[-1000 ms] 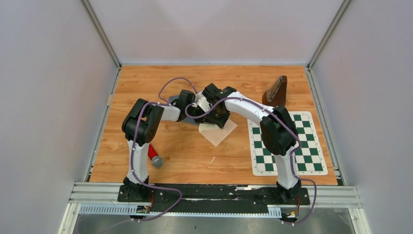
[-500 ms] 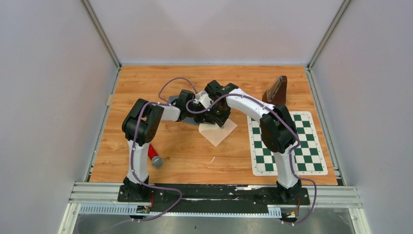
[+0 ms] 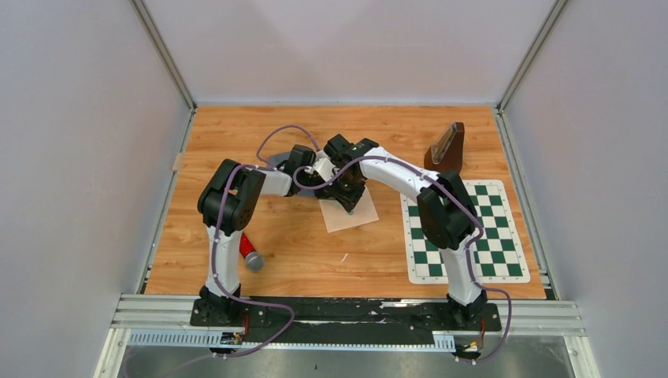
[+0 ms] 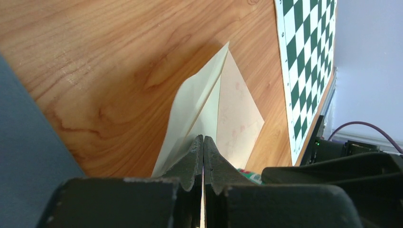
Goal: Place the letter into the envelope and seal it
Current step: Paint the envelope at the center of the board.
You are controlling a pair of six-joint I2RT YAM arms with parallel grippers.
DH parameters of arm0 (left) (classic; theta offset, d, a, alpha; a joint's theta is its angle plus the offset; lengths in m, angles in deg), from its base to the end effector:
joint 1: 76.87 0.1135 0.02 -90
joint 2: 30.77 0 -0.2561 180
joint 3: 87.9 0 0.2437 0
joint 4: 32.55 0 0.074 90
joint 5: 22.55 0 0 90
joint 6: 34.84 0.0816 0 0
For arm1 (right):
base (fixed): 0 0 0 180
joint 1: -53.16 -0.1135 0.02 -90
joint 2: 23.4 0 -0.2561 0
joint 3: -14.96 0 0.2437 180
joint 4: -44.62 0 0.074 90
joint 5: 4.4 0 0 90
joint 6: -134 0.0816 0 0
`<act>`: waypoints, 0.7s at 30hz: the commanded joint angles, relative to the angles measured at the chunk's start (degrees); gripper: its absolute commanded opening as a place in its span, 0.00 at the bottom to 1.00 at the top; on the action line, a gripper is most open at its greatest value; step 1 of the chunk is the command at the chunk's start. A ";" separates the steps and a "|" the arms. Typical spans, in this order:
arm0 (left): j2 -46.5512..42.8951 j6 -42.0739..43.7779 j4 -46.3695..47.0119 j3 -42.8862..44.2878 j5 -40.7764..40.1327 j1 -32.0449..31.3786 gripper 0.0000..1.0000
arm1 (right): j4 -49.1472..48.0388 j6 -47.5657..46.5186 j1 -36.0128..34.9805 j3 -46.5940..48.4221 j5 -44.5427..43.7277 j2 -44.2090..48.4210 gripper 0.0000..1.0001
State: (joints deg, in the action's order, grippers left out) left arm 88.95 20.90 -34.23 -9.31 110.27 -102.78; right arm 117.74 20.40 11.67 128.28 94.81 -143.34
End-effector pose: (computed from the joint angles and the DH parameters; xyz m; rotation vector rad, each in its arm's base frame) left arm 0.3614 -0.2372 0.0847 0.2396 2.4686 -1.3646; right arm 0.3040 0.2863 0.1553 -1.6197 2.4981 0.2784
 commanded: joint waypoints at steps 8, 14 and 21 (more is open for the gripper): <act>3.56 0.52 -1.63 -0.70 -4.27 -0.28 0.00 | -0.53 1.35 -2.53 -0.67 1.47 0.18 0.00; 3.39 -0.02 0.29 -0.80 -3.26 -0.06 0.01 | -1.62 1.11 -2.55 0.83 -0.77 -1.17 0.00; -7.04 -8.85 14.63 -6.95 5.28 7.16 0.26 | -1.53 1.96 -1.76 -1.37 -0.23 -0.19 0.00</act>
State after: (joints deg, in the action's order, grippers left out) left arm 88.75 16.77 -28.02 -12.24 112.92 -100.66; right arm 117.48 21.08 9.81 128.17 94.39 -143.34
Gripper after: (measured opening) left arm 0.238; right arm 0.261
